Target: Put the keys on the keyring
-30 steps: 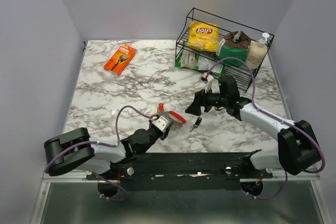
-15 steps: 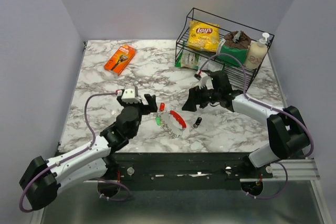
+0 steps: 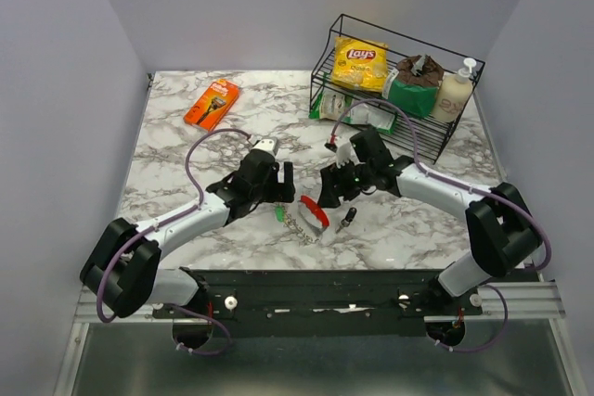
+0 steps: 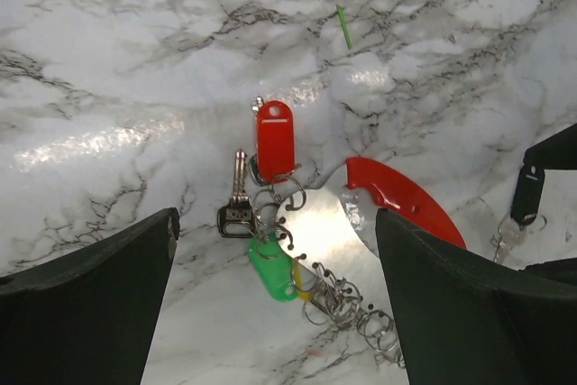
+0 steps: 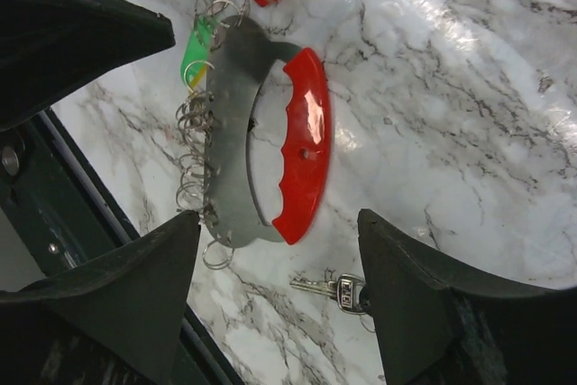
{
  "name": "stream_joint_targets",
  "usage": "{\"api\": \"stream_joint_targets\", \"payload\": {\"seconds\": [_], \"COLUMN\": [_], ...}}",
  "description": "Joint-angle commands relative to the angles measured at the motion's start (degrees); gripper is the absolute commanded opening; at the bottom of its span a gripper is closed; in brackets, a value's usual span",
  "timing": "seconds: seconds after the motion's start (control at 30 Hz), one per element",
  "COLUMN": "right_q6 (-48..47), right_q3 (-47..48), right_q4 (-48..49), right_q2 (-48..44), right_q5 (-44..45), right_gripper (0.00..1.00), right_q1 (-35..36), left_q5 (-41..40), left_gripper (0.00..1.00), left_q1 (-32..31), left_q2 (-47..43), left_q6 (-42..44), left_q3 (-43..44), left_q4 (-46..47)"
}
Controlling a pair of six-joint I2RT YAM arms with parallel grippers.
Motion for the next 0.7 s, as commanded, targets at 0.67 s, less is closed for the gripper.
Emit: {"api": "stream_joint_targets", "payload": {"seconds": [0.67], "right_q6": [2.44], "right_q3": [-5.63], "right_q4": [-4.77], "right_q2": [-0.24], "right_q5": [6.65], "right_gripper": [0.52], "right_q1": [15.66], "left_q5": [17.85], "left_gripper": [0.99], "left_q1": [5.68], "left_q2": [-5.5], "left_q6": [-0.83], "left_q3": [-4.08], "left_q4": [3.03]}}
